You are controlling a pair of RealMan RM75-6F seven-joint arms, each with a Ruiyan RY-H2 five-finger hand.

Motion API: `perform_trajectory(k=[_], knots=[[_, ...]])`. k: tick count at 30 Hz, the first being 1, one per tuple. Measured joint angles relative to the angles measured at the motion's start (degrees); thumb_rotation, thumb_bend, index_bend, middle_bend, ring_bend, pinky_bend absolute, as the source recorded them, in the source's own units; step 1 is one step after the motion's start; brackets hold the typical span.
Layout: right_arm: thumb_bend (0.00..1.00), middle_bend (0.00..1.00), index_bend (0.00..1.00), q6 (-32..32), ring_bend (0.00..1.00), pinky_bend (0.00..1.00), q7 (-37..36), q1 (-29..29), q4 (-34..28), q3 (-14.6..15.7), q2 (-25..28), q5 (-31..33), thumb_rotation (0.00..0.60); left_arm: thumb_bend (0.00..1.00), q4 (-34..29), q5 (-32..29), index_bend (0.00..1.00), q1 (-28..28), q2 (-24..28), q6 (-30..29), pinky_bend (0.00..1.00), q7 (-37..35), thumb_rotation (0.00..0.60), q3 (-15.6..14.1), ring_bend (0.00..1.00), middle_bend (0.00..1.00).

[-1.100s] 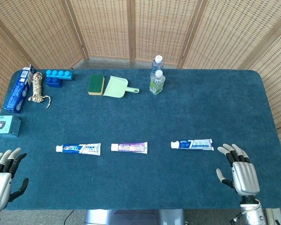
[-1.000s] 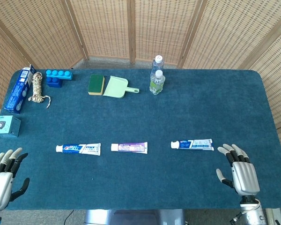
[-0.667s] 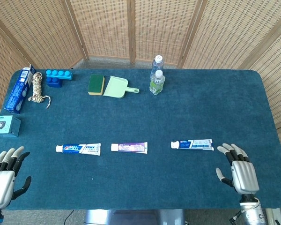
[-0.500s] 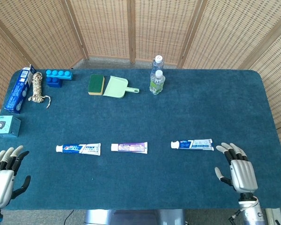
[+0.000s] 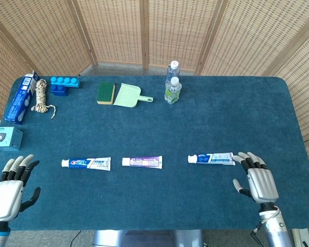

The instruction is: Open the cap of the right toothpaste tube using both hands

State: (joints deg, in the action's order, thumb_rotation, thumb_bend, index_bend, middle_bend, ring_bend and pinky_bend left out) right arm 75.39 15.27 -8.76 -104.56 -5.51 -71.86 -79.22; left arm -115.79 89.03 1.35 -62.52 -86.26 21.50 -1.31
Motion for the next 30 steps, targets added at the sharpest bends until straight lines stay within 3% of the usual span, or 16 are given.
perform_trajectory(k=[12,21,30], knots=[[0.32,0.19,0.26,-8.85,0.11,0.15,4.96,-8.55,5.34,-4.06,-5.08,9.54,0.6,0.37,-1.84,-1.72,0.15,-3.54,0.42,3.62,0.0,2.87,0.6,1.82,0.0,0.1],[0.31,0.19,0.3,-13.55,0.11,0.15,11.23,-13.65,10.05,-5.21,-9.86,17.79,0.6,0.37,-2.42,-3.26,0.16,-4.95,0.13,4.75,0.0,4.03,0.6,2.38,0.0,0.1],[0.31,0.19,0.3,-15.29,0.1,0.15,15.85,-16.96,12.07,-5.31,-11.21,24.14,0.6,0.37,-1.9,-3.7,0.15,-5.32,-0.06,4.66,0.0,3.49,0.6,2.1,0.0,0.1]])
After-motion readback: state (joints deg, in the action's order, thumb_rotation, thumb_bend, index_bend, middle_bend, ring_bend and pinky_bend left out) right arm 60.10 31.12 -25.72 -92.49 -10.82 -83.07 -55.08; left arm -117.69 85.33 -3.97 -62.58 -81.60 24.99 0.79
